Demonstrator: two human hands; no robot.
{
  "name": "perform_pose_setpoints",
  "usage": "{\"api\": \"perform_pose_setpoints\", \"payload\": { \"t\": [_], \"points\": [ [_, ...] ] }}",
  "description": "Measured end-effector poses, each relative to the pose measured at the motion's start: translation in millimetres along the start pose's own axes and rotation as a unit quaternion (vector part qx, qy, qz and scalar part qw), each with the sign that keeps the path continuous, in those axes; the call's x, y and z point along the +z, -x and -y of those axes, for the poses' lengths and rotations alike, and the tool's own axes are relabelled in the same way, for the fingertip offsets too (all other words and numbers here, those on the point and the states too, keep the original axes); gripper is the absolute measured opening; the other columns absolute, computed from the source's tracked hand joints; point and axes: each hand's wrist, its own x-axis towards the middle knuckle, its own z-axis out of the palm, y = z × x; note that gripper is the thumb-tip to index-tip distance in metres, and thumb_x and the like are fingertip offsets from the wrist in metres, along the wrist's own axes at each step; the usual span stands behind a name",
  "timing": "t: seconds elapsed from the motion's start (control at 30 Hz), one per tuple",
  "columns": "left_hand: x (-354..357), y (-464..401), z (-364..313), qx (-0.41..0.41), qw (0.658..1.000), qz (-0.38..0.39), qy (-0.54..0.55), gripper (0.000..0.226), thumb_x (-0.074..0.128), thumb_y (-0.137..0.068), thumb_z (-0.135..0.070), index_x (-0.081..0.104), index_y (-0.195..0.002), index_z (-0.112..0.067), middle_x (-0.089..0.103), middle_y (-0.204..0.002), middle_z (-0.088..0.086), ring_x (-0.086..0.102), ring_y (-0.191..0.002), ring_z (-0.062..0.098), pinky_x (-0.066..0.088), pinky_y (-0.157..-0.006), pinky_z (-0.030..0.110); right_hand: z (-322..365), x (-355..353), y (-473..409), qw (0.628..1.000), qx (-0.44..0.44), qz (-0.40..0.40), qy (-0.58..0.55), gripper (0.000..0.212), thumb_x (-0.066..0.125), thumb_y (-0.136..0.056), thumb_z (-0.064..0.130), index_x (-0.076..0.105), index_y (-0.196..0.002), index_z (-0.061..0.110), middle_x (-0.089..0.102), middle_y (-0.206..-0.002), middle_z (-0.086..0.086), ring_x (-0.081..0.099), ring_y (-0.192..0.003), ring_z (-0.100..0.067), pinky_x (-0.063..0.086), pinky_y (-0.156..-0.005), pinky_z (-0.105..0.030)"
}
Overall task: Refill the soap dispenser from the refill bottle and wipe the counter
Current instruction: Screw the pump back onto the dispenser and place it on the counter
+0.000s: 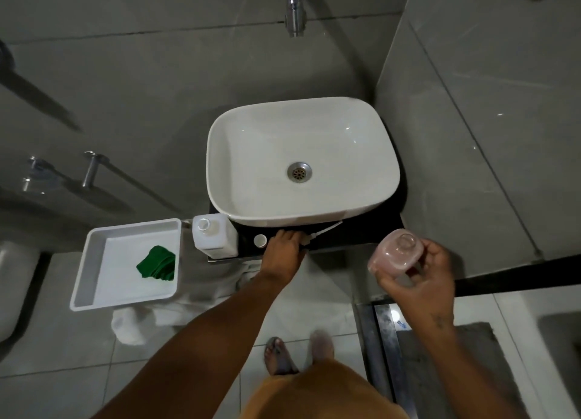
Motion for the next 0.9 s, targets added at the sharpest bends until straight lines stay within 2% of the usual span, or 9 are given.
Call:
{"api": "perform_pose_setpoints", "payload": {
  "t": [0.13, 0.23, 0.33, 0.43, 0.53, 0.6, 0.7, 0.8, 0.9],
  "points": [
    [-7.3, -0.4, -1.9, 0.000, 0.999, -0.025, 0.033, 0.020, 0.061, -0.096, -0.021, 0.070, -0.112, -0.014, 0.069, -0.118, 0.007, 0.055, -0.118, 0.030, 0.043, -0.097, 0.040, 3.8, 5.3, -3.4, 1.000, -0.020, 0.009, 0.006, 0.083, 0.095, -0.054, 0.009, 0.052, -0.108, 0.053, 0.062, -0.123, 0.009, 0.064, -0.106, 0.001, 0.053, -0.079, -0.011],
    [-19.3, 6.5, -5.4, -0.006, 0.986, -0.073, 0.152, 0.013, 0.068, -0.088, -0.007, 0.073, -0.101, -0.006, 0.069, -0.109, 0.013, 0.063, -0.107, 0.031, 0.051, -0.095, 0.039, 10.2, 12.0, -6.7, 1.000, -0.022, 0.017, 0.001, 0.081, 0.096, -0.052, 0.023, 0.050, -0.110, 0.055, 0.062, -0.117, 0.023, 0.064, -0.106, 0.001, 0.053, -0.079, -0.012],
    [-51.4, 20.5, -12.9, 0.004, 0.947, -0.132, 0.293, 0.017, 0.076, -0.077, 0.008, 0.072, -0.089, -0.003, 0.068, -0.096, 0.012, 0.069, -0.089, 0.021, 0.055, -0.082, 0.022, 17.6, 20.4, -9.1, 0.999, -0.035, 0.018, 0.006, 0.078, 0.090, -0.048, 0.040, 0.047, -0.111, 0.053, 0.060, -0.114, 0.032, 0.064, -0.104, 0.002, 0.054, -0.081, -0.015],
    [-109.2, 30.9, -12.9, 0.023, 0.911, -0.198, 0.360, 0.023, 0.080, -0.074, -0.002, 0.074, -0.093, -0.014, 0.071, -0.097, 0.004, 0.065, -0.083, 0.015, 0.050, -0.076, 0.028, 19.1, 28.5, -11.1, 0.999, -0.043, 0.025, 0.003, 0.078, 0.090, -0.050, 0.035, 0.047, -0.113, 0.050, 0.061, -0.113, 0.029, 0.065, -0.103, -0.005, 0.055, -0.083, -0.026],
    [-191.1, 40.1, -17.8, 0.072, 0.891, -0.184, 0.409, 0.023, 0.082, -0.077, -0.021, 0.076, -0.099, -0.026, 0.074, -0.101, -0.001, 0.068, -0.084, 0.029, 0.055, -0.076, 0.034, 25.0, 38.8, -10.2, 0.997, -0.062, 0.037, 0.016, 0.078, 0.090, -0.054, 0.036, 0.046, -0.118, 0.047, 0.059, -0.115, 0.026, 0.064, -0.104, -0.005, 0.052, -0.083, -0.018],
    [-246.2, 46.9, -30.7, 0.146, 0.894, -0.160, 0.393, 0.024, 0.083, -0.078, -0.022, 0.077, -0.101, -0.025, 0.075, -0.098, 0.001, 0.068, -0.079, 0.034, 0.056, -0.072, 0.032, 31.0, 46.7, -9.4, 0.996, -0.068, 0.046, 0.021, 0.077, 0.089, -0.055, 0.041, 0.046, -0.118, 0.047, 0.058, -0.115, 0.030, 0.062, -0.104, 0.003, 0.048, -0.080, -0.008],
    [-308.0, 52.7, -54.3, 0.222, 0.920, -0.126, 0.297, 0.024, 0.085, -0.075, -0.013, 0.079, -0.098, -0.017, 0.074, -0.091, 0.001, 0.070, -0.072, 0.024, 0.055, -0.065, 0.029, 41.8, 58.3, -9.6, 0.995, -0.067, 0.066, 0.015, 0.078, 0.089, -0.052, 0.046, 0.043, -0.114, 0.056, 0.057, -0.114, 0.037, 0.060, -0.104, 0.009, 0.046, -0.078, -0.003],
    [-337.7, 52.2, -71.5, 0.238, 0.947, -0.091, 0.195, 0.025, 0.087, -0.073, -0.005, 0.080, -0.094, -0.016, 0.075, -0.086, -0.003, 0.069, -0.070, 0.018, 0.055, -0.062, 0.024, 50.9, 66.7, -10.4, 0.994, -0.073, 0.076, 0.000, 0.077, 0.091, -0.050, 0.039, 0.046, -0.111, 0.053, 0.061, -0.109, 0.038, 0.063, -0.099, 0.011, 0.047, -0.074, -0.003],
    [-346.5, 52.6, -79.0, 0.240, 0.955, -0.058, 0.165, 0.024, 0.087, -0.072, -0.004, 0.081, -0.092, -0.016, 0.074, -0.084, -0.002, 0.069, -0.068, 0.020, 0.056, -0.060, 0.025, 54.7, 72.9, -9.1, 0.993, -0.088, 0.073, -0.004, 0.073, 0.094, -0.054, 0.026, 0.051, -0.111, 0.041, 0.065, -0.106, 0.032, 0.067, -0.095, 0.006, 0.049, -0.074, -0.005]
  ]
}}
